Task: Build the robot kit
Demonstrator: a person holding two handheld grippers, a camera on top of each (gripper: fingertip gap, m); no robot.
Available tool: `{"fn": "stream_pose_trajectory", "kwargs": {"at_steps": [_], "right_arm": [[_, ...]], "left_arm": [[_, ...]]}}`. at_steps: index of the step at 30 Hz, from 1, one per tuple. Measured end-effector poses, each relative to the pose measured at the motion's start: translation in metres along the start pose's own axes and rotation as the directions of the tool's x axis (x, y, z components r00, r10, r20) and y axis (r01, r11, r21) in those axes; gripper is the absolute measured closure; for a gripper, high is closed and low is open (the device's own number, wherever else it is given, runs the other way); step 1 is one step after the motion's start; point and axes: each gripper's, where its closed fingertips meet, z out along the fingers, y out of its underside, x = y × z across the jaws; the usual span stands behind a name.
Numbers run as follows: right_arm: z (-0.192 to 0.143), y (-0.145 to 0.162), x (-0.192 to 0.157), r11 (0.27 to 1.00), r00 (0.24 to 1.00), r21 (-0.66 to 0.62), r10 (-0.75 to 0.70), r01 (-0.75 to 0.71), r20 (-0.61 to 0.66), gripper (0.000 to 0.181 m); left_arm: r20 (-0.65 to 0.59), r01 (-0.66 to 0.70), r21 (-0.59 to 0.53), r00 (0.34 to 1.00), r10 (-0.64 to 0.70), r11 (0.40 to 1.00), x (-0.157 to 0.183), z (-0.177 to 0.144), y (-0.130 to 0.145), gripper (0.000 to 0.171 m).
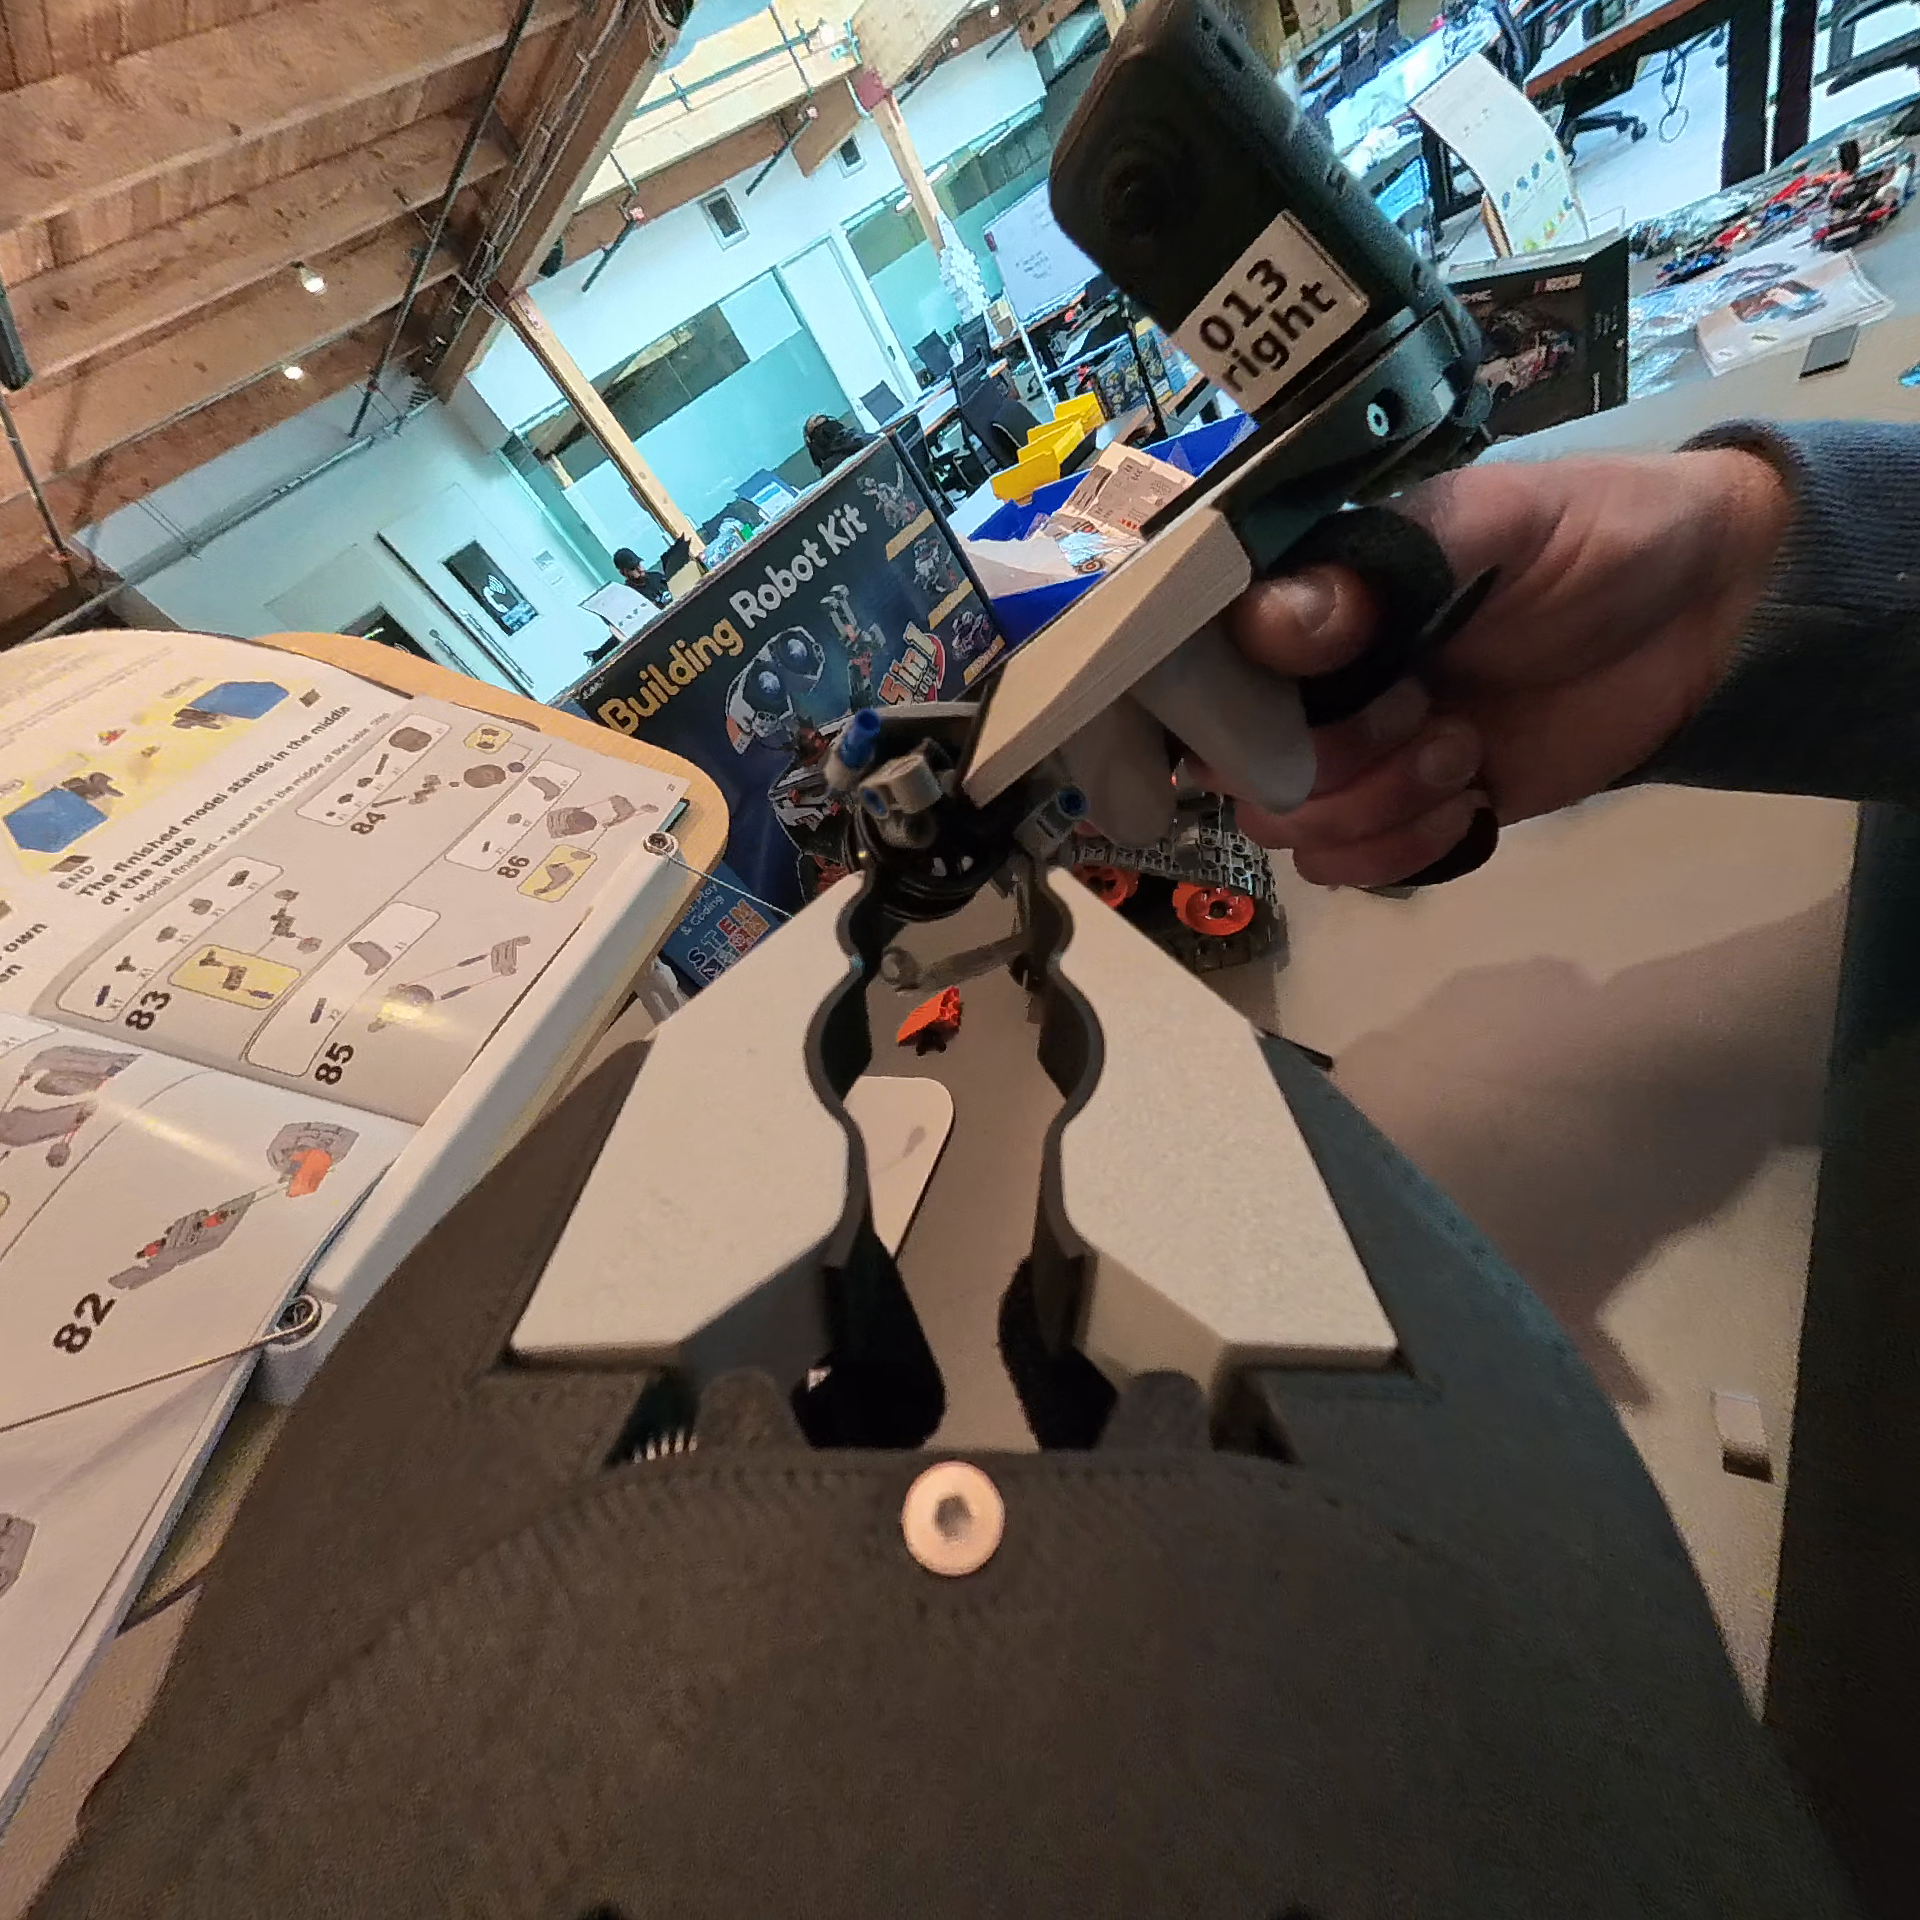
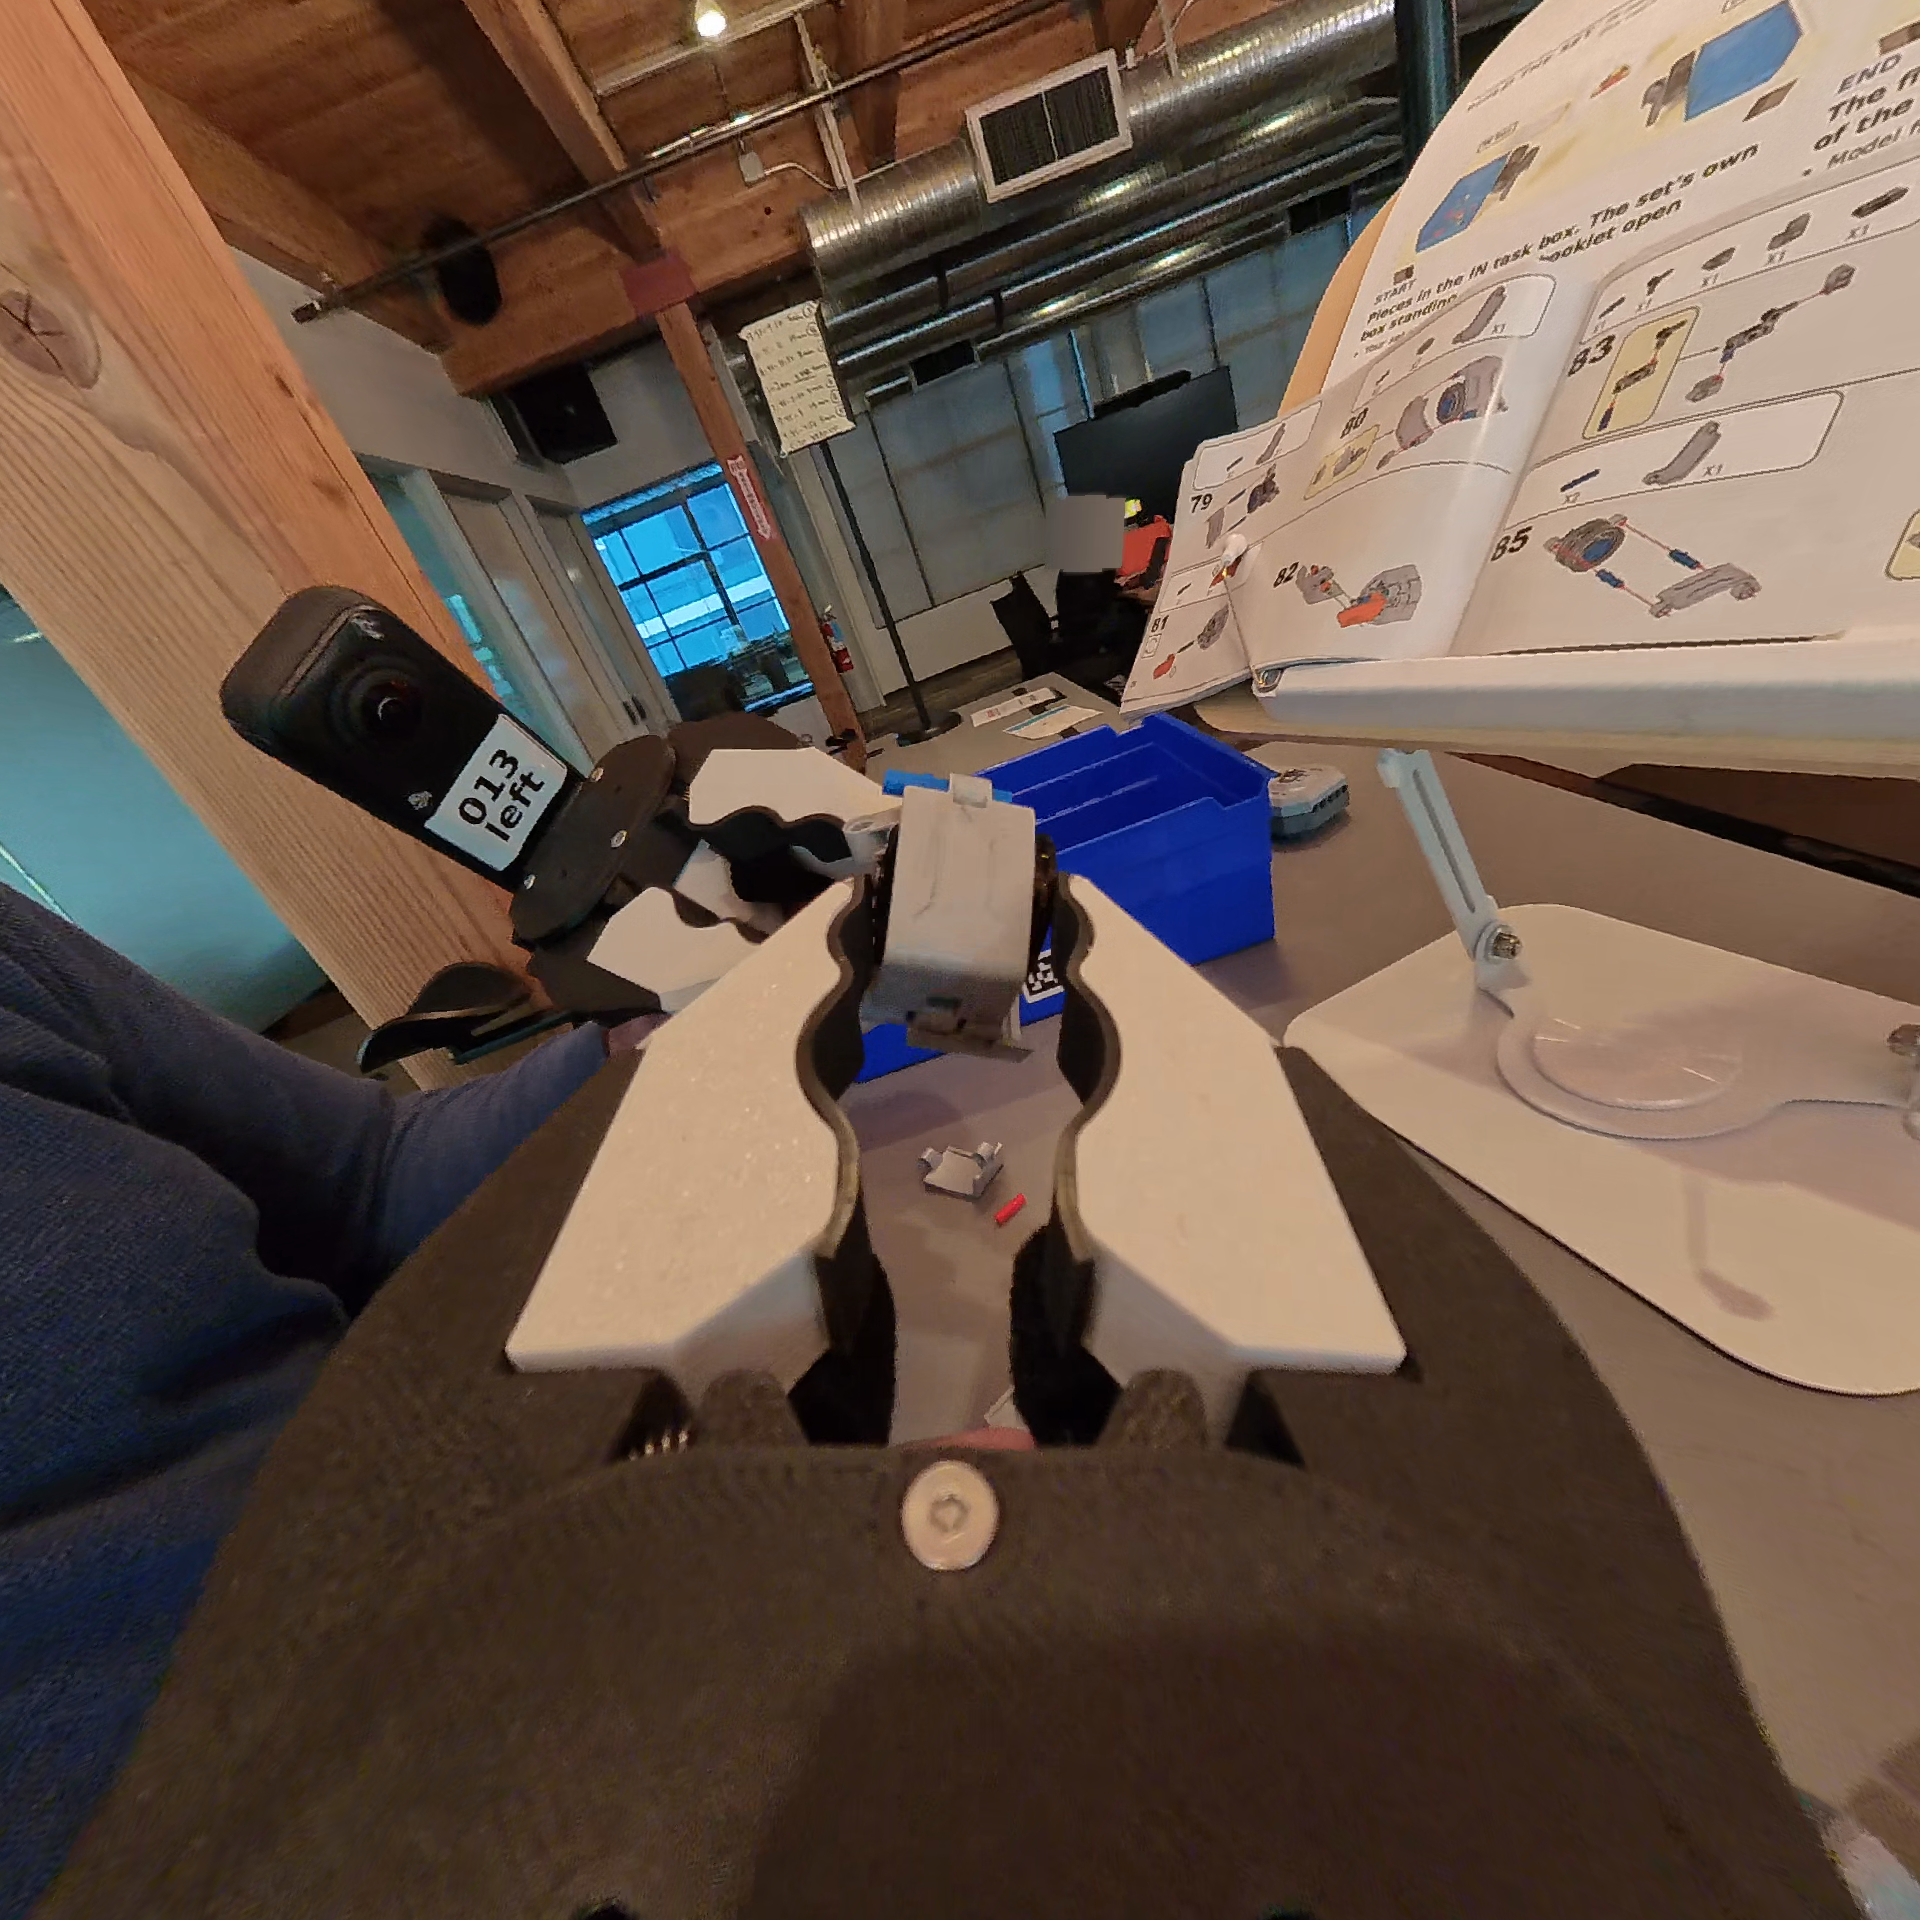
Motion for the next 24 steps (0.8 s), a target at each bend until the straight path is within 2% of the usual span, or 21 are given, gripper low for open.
{"fn": "stream_pose_trajectory", "kwargs": {"at_steps": [3,9,17,24], "right_arm": [[-0.002,-0.001,-0.001,1.000,0.999,0.006,0.025,-0.025,0.025,0.150],[0.000,0.003,0.005,0.999,0.999,-0.023,-0.038,0.037,-0.039,0.150],[0.000,0.004,0.008,0.999,0.998,-0.021,-0.031,0.030,-0.051,0.150],[0.001,0.006,0.012,0.999,0.997,-0.027,-0.033,0.031,-0.064,0.150]], "left_arm": [[-0.006,0.022,0.008,1.000,-0.022,1.000,-0.001,0.000,0.001,0.152],[-0.003,0.068,-0.009,0.998,-0.068,0.998,0.001,0.006,0.010,0.141],[0.006,0.118,0.008,0.993,-0.118,0.993,0.000,0.009,0.014,0.143],[0.004,0.137,0.013,0.991,-0.137,0.990,-0.002,0.008,0.018,0.138]]}}
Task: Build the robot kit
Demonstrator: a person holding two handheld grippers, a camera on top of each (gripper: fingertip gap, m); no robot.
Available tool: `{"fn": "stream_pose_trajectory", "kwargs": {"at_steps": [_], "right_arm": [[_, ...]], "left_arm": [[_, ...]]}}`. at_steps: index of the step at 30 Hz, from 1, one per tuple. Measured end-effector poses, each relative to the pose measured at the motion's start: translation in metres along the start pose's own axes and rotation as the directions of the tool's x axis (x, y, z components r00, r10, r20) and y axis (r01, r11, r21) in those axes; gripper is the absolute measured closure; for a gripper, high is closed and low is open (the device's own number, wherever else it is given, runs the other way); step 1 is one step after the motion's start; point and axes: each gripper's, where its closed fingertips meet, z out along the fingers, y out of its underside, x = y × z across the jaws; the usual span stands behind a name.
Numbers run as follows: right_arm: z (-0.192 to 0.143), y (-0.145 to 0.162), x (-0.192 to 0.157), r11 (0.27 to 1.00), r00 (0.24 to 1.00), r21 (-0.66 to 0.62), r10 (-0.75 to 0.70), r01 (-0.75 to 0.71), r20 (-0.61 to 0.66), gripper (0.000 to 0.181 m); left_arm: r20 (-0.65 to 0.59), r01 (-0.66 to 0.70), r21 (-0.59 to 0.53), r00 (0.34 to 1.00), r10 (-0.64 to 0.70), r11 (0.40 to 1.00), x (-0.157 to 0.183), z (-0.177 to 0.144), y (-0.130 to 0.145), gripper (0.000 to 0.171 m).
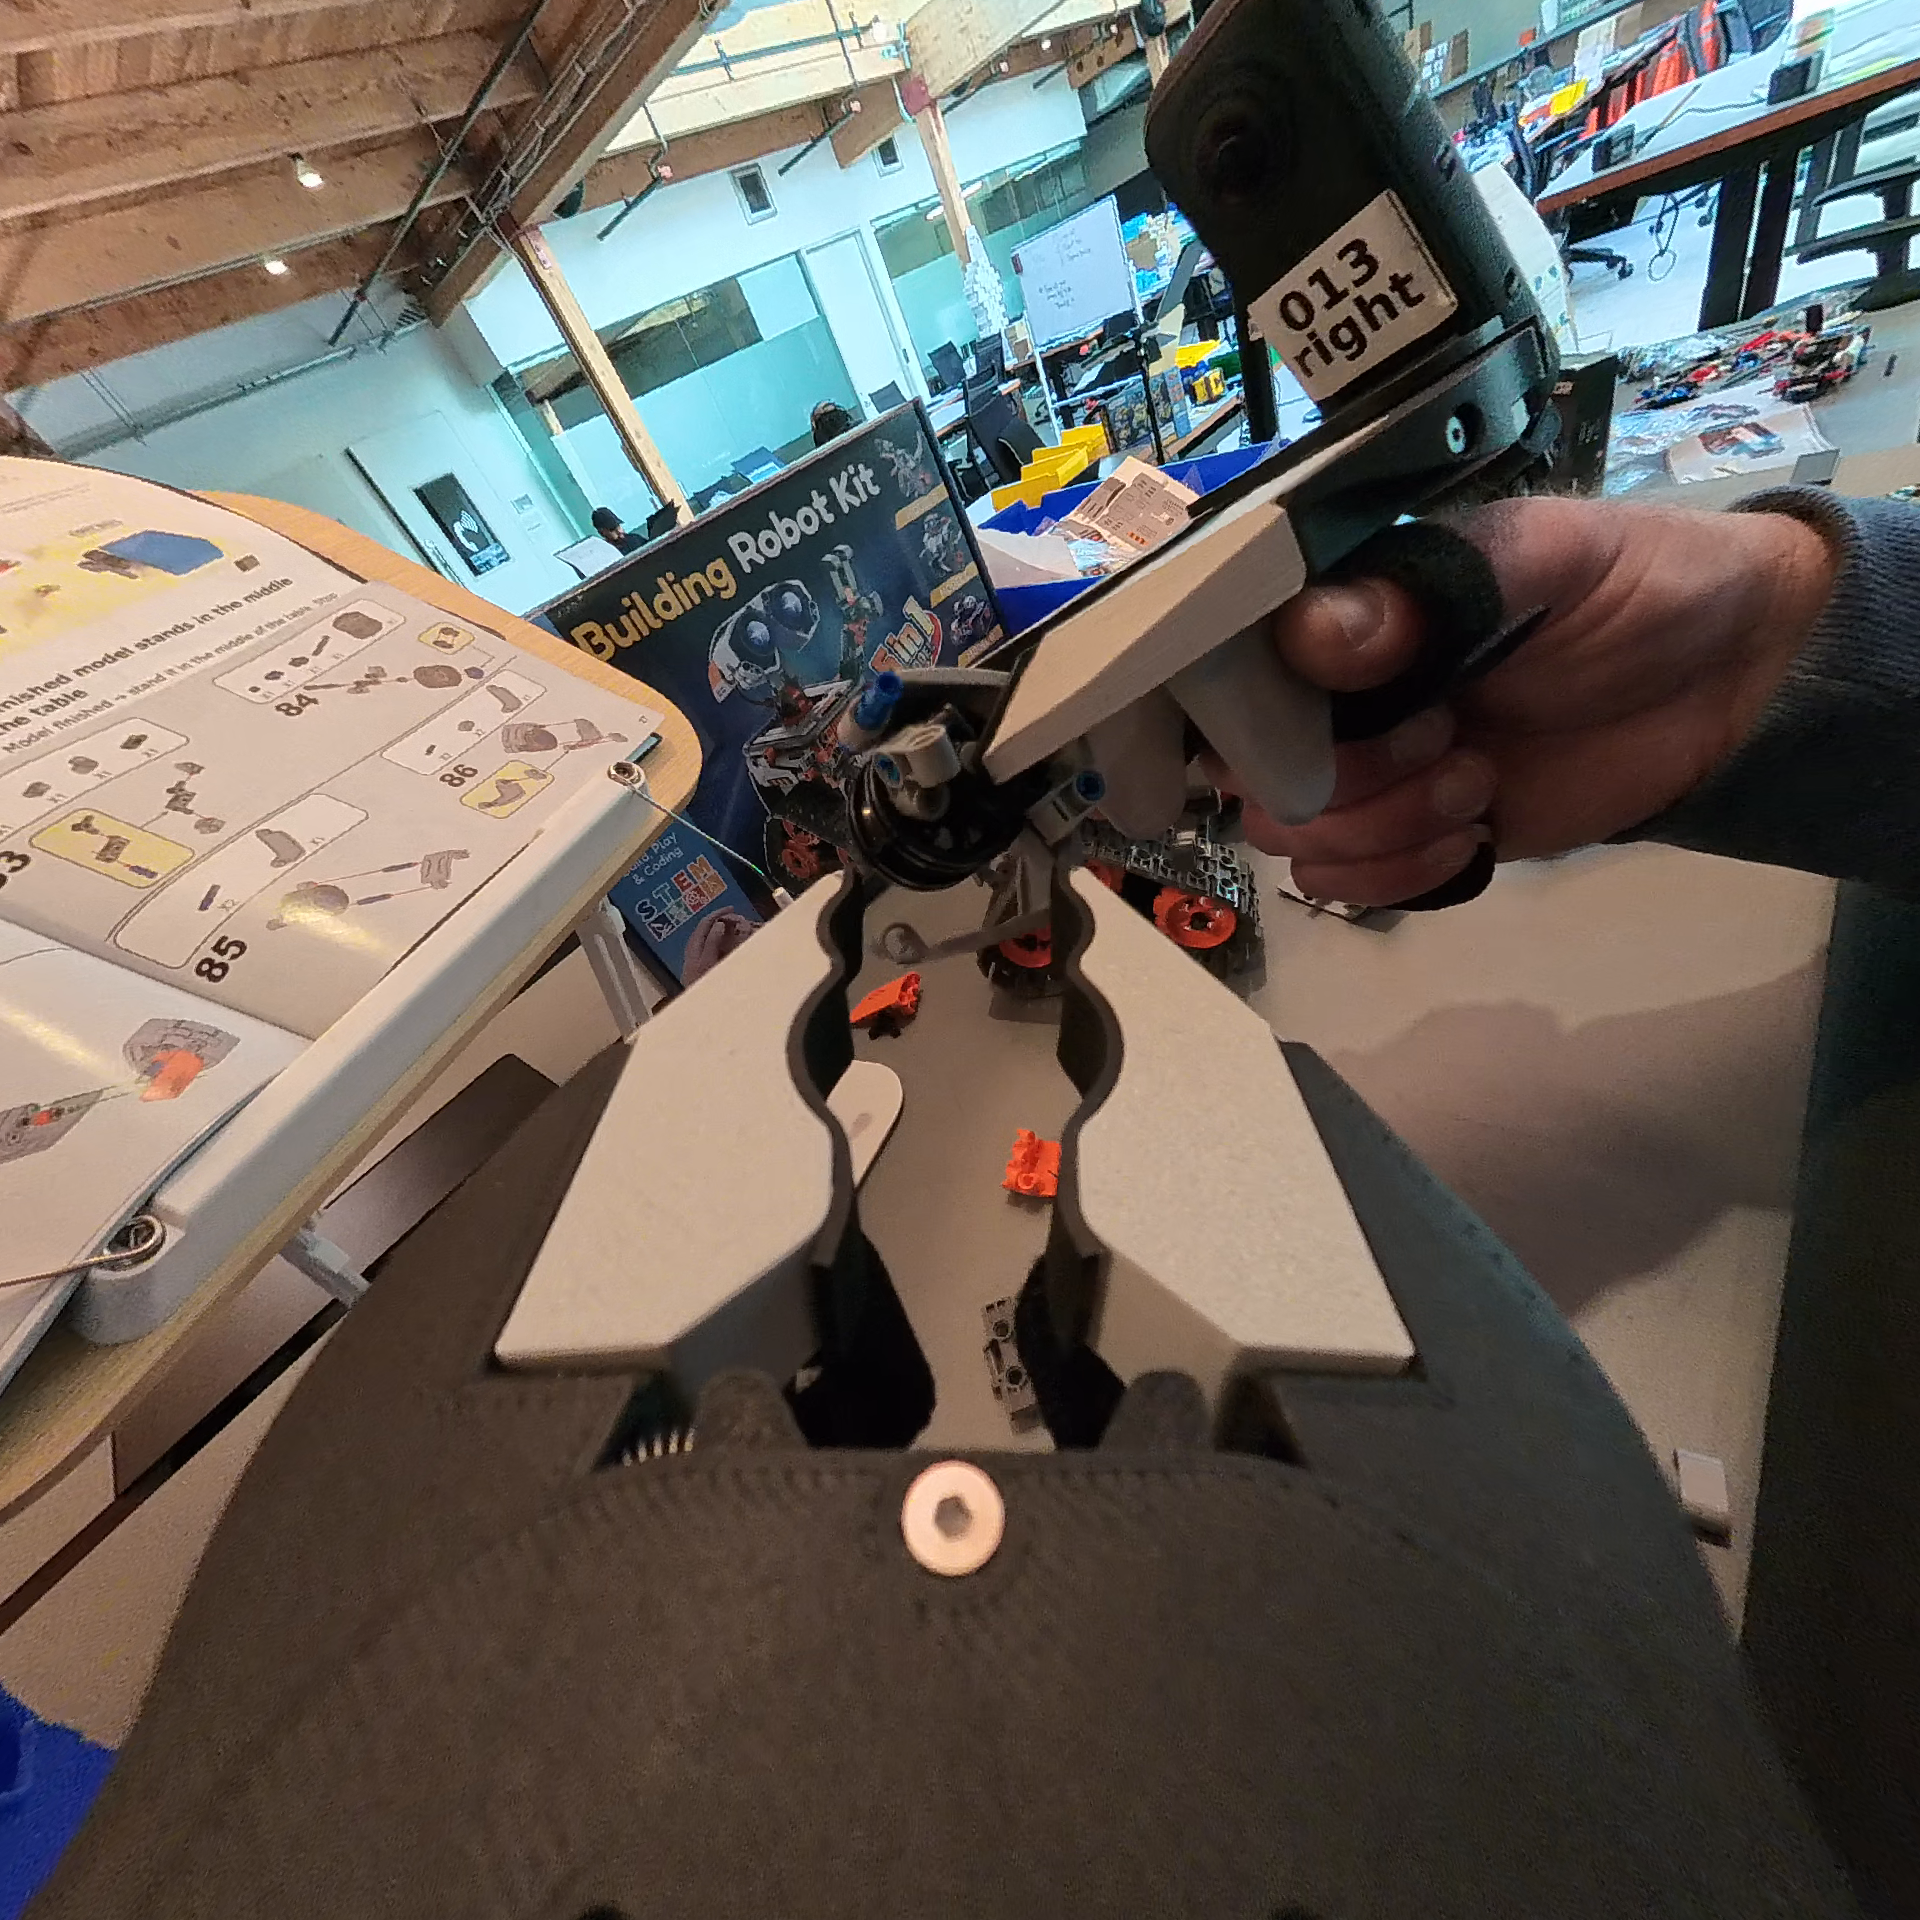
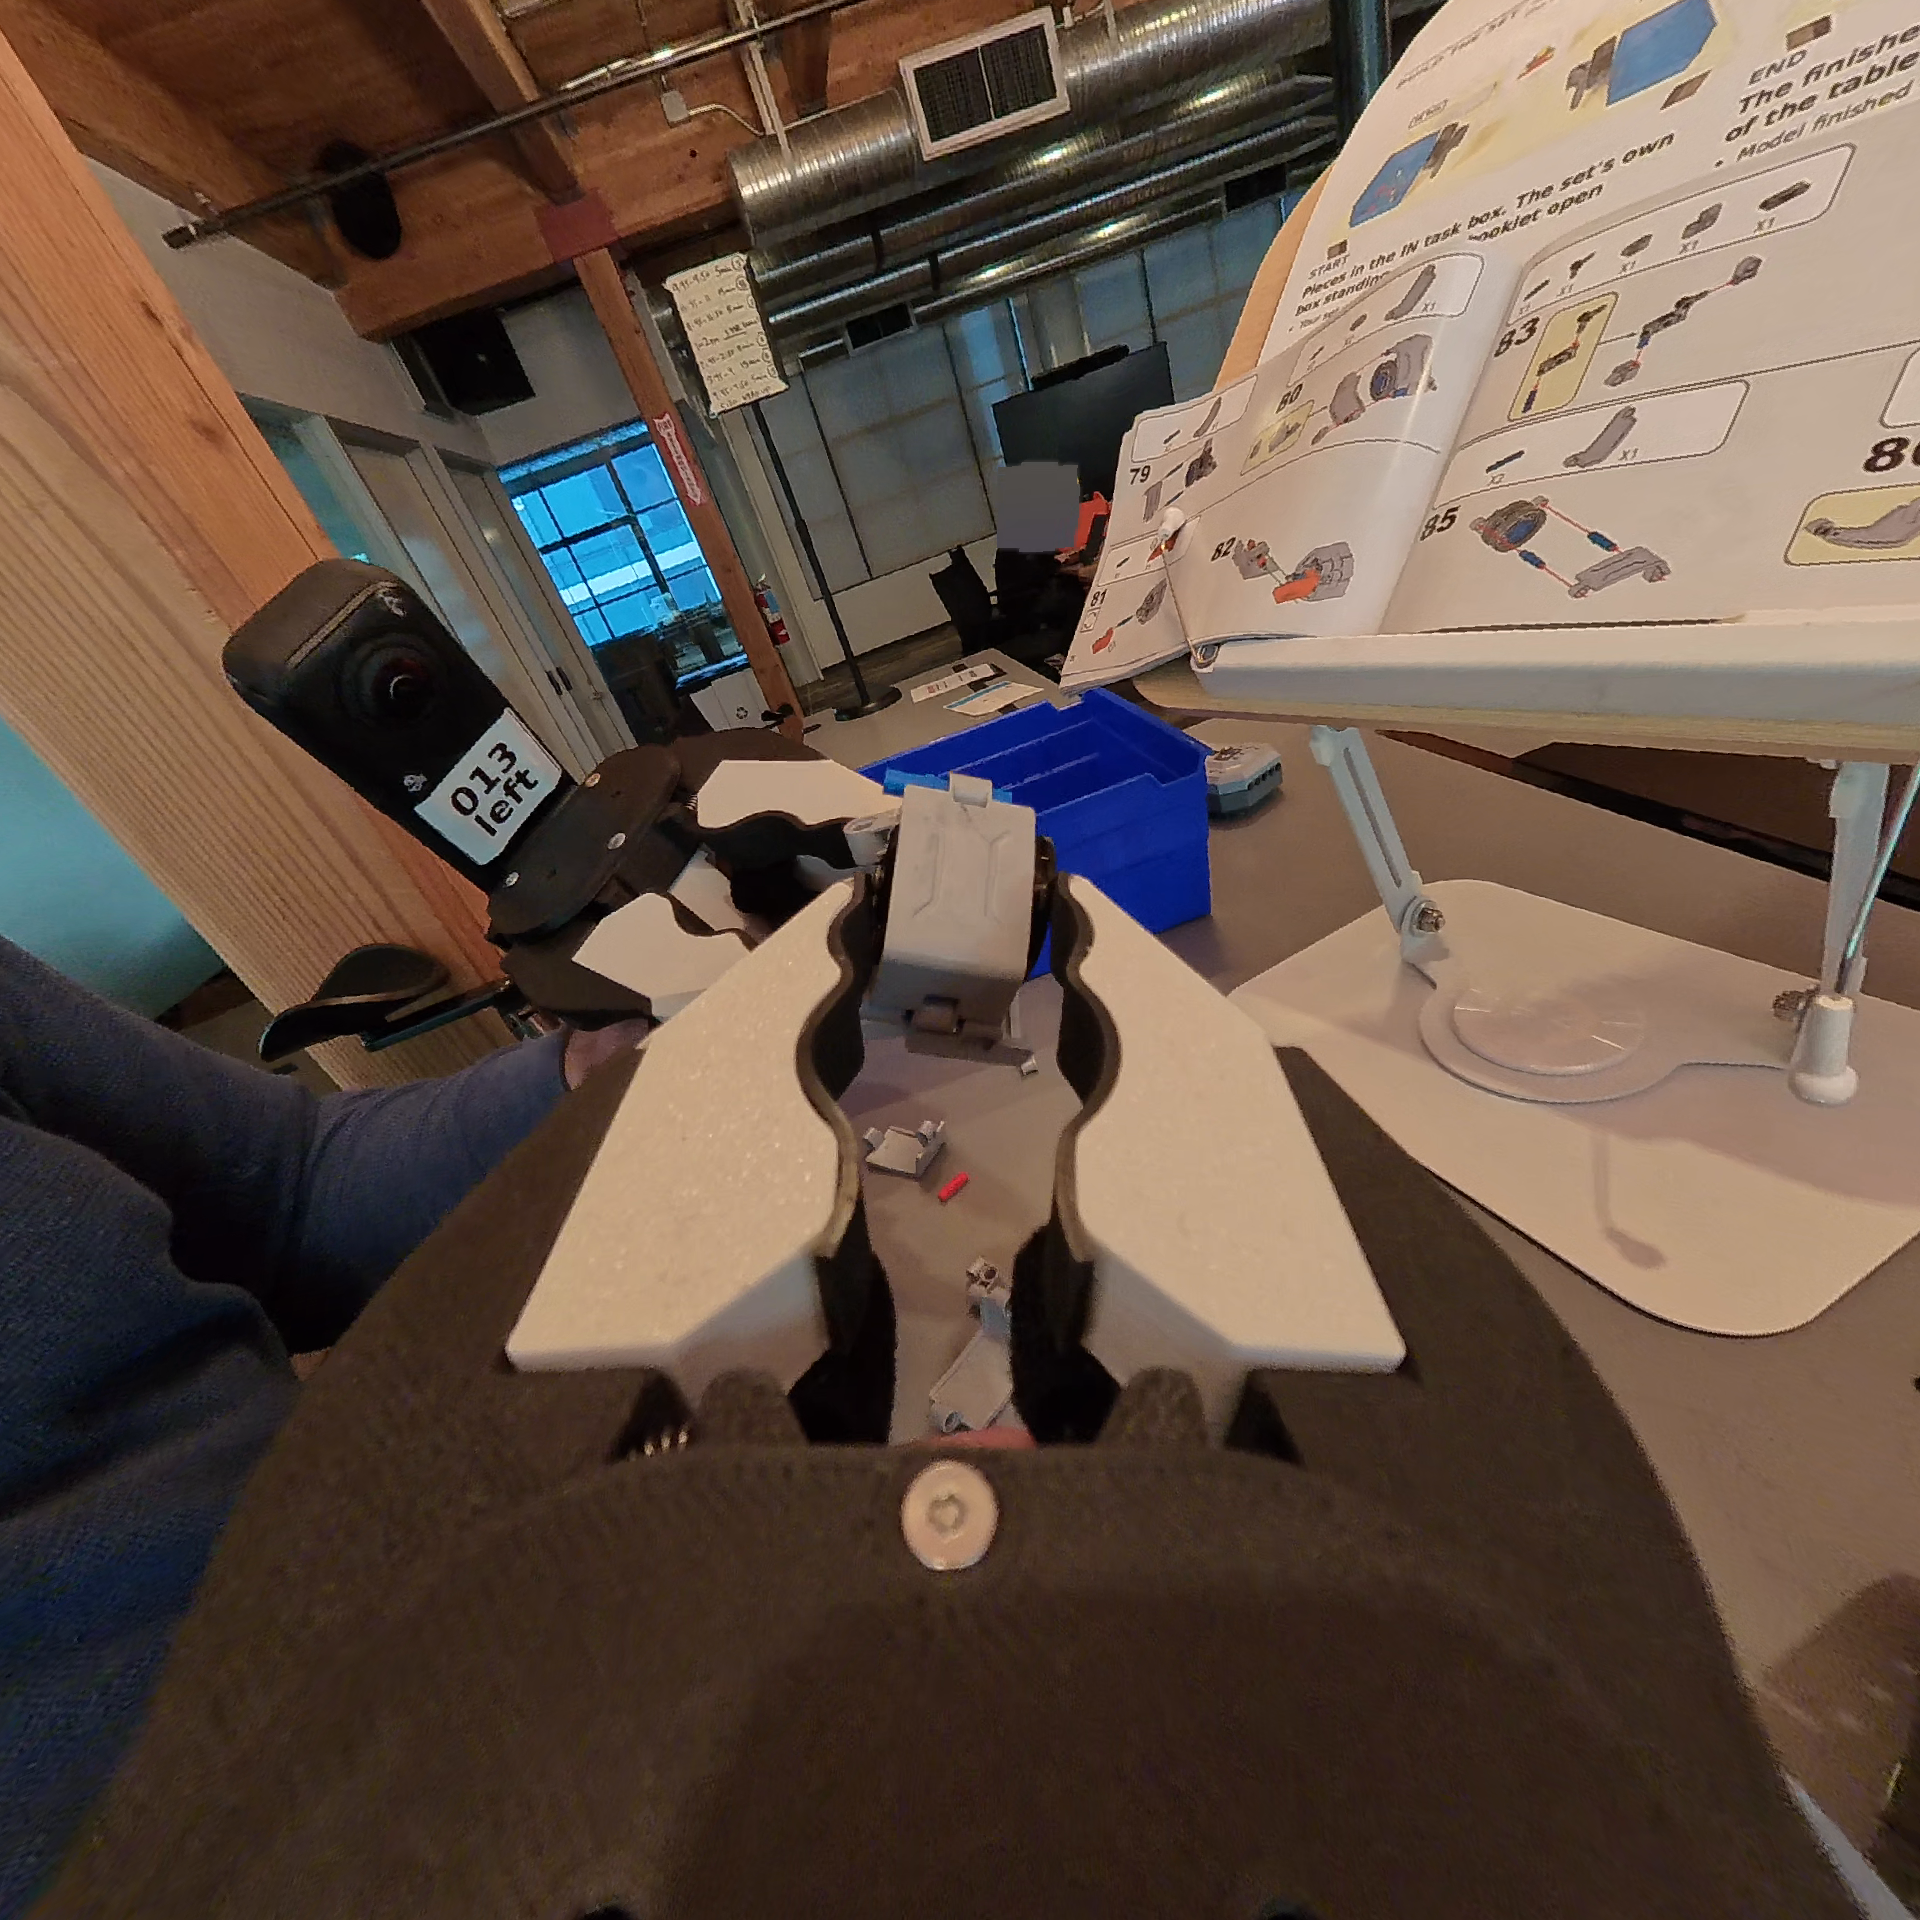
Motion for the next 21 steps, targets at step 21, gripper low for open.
{"fn": "stream_pose_trajectory", "kwargs": {"at_steps": [21], "right_arm": [[0.0004,0.0015,0.0028,1.000,1.000,-0.005,-0.006,0.006,-0.004,0.150]], "left_arm": [[-0.002,0.007,0.026,1.000,-0.007,1.000,0.0010,0.0035,0.0047,0.171]]}}
